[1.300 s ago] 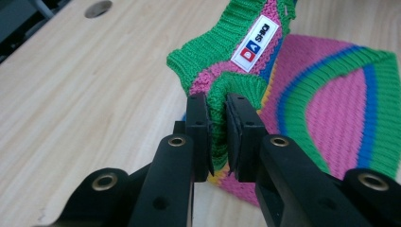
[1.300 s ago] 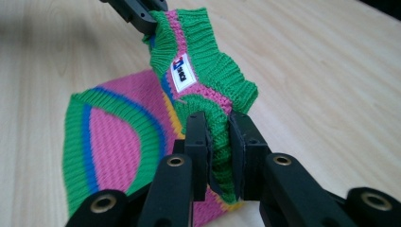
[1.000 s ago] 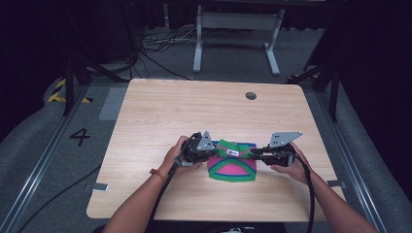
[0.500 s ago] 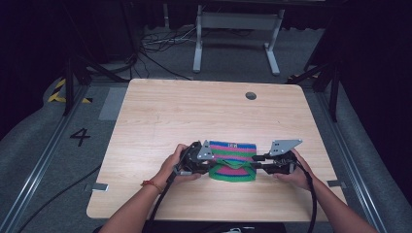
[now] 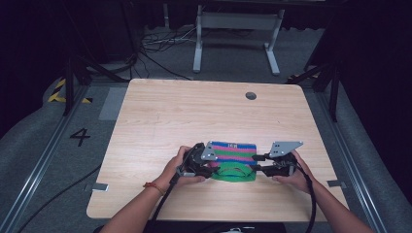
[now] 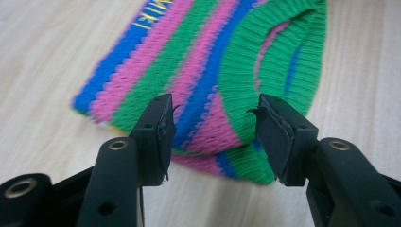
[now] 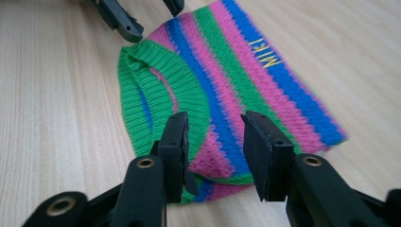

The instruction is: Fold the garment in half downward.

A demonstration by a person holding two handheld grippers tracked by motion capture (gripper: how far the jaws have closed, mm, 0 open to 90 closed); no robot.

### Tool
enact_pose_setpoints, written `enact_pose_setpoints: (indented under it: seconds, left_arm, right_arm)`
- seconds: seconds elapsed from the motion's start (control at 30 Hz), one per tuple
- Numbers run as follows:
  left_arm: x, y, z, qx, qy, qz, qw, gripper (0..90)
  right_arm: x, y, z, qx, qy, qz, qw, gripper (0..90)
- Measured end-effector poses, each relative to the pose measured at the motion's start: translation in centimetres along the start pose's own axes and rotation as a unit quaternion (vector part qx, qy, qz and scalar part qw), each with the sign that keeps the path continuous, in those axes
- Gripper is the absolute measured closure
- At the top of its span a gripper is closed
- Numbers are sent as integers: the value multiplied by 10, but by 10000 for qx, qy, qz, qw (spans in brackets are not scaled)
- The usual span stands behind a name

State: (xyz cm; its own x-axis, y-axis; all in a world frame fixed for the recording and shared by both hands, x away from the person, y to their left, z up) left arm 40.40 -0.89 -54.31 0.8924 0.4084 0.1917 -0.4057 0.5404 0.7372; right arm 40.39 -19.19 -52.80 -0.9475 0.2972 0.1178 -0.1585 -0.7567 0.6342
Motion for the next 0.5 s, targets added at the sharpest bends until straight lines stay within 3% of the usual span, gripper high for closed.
enact_pose_setpoints:
  seconds: [0.17, 0.23, 0.33, 0.5]
  left_arm:
    - [-6, -10, -9, 177, -81, 37, 9998, 469]
    - [-7, -11, -11, -17, 112, 47, 9999, 455]
    - [-6, -12, -13, -186, 115, 70, 9997, 453]
    - [0, -16, -11, -243, 208, 103, 9994, 458]
  right_arm:
    - [3, -12, -8, 125, -78, -108, 9998, 582]
    - [1, -19, -16, 255, -128, -153, 9995, 558]
    - [-2, -19, -19, 240, -152, -191, 9994, 551]
    - [-8, -22, -19, 190, -255, -222, 9992, 542]
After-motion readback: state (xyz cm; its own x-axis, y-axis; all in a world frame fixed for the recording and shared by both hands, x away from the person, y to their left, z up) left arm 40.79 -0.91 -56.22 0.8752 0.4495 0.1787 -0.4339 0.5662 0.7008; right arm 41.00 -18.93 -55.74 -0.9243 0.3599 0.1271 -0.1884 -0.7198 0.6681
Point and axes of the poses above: each handheld gripper's, and its own axes: y roughly backward along the jaws, z roughly out of its top, x roughly to its left, the point moved 9 cm from there along -y, roughly forward along the jaws, and after that the axes turned 9 degrees about z, right-handed, at the moved point
